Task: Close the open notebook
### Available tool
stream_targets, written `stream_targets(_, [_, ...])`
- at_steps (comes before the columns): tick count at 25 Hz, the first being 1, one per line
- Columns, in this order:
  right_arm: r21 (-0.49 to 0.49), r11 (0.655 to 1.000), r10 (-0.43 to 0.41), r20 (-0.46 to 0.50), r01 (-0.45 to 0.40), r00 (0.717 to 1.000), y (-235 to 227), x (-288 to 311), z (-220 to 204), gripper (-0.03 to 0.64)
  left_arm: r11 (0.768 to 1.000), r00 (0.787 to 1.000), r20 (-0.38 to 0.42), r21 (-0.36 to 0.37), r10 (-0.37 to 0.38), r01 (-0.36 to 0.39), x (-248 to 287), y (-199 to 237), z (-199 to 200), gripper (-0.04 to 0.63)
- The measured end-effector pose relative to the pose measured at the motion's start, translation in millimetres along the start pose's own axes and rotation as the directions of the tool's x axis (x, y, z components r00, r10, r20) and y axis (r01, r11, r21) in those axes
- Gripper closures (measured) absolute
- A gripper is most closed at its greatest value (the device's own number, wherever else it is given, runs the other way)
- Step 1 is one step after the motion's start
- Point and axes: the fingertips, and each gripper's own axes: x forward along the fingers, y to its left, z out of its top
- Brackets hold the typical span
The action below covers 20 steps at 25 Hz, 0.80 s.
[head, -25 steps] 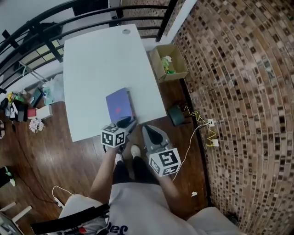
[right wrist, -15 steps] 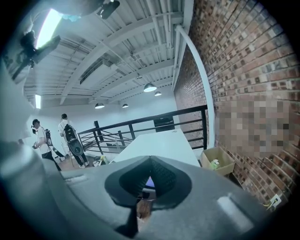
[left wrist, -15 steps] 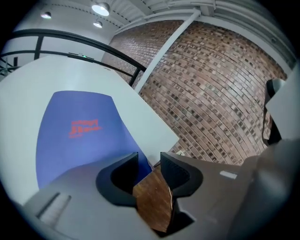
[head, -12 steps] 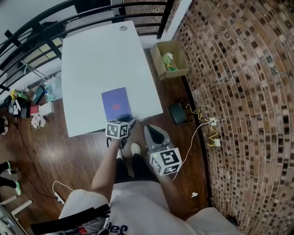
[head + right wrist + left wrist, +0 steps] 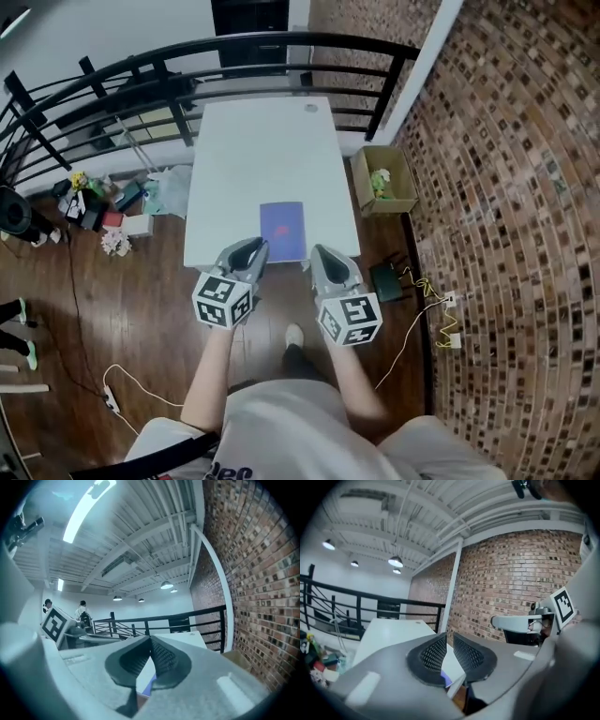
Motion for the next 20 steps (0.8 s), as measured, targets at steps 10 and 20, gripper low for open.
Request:
stream_targets(10, [-0.061,0.998,-0.011,0.031,0.013,0.999,168,-133,-17,0.630,0.995,0.985,0.154,0.036,0.082,-0.088,-223,-46,-13,0.577])
stream_targets(20, [-0.132,0.991,-0.011,0.090,0.023,0.996,221,-209,17,0.630,0.972,0.957,0.270,0.175,0.106,-0.157,-303,-113,23,0.577])
